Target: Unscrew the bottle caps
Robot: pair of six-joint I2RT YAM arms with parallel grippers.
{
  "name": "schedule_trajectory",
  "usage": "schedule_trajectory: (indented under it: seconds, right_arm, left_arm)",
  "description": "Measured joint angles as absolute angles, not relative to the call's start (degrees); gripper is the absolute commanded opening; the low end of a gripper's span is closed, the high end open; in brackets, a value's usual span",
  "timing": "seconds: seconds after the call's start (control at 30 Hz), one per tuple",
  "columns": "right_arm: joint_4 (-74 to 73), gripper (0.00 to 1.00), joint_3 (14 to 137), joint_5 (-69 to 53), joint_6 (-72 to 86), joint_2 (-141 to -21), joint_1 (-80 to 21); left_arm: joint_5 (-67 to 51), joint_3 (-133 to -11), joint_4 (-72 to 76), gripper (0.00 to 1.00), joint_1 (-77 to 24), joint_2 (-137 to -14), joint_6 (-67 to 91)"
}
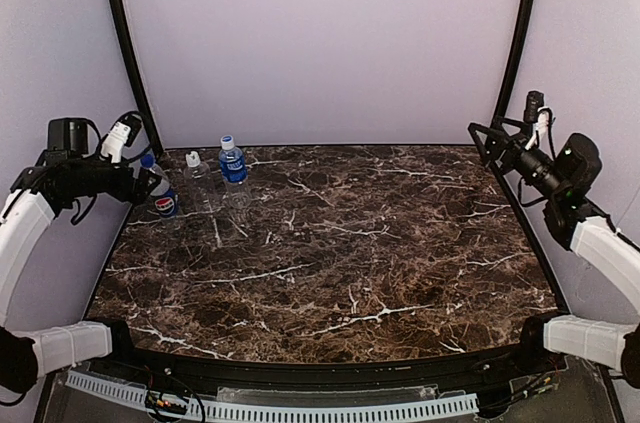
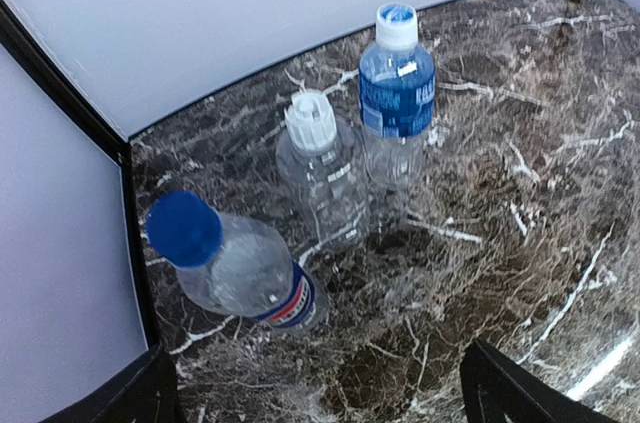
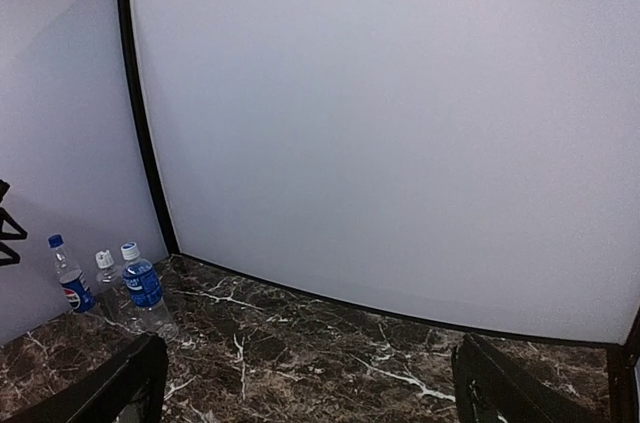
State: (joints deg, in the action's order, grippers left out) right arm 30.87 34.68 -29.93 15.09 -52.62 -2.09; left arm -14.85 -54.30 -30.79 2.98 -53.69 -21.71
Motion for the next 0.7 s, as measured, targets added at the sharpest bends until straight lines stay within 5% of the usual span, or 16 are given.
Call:
schedule_trajectory:
  seconds: [0.3, 0.7]
  right_arm:
    - [31.62, 0.99, 38.44, -30.20, 13.98, -59.02, -9.74]
    - [33.41, 0.99, 45.06, -30.24, 10.94, -65.56, -14.72]
  left_arm:
    - [-9.98, -71.77, -31.22, 0.80, 2.98, -65.49, -12.38]
    - [-6.17, -74.13, -29.98, 0.65, 3.01, -78.11, -7.27]
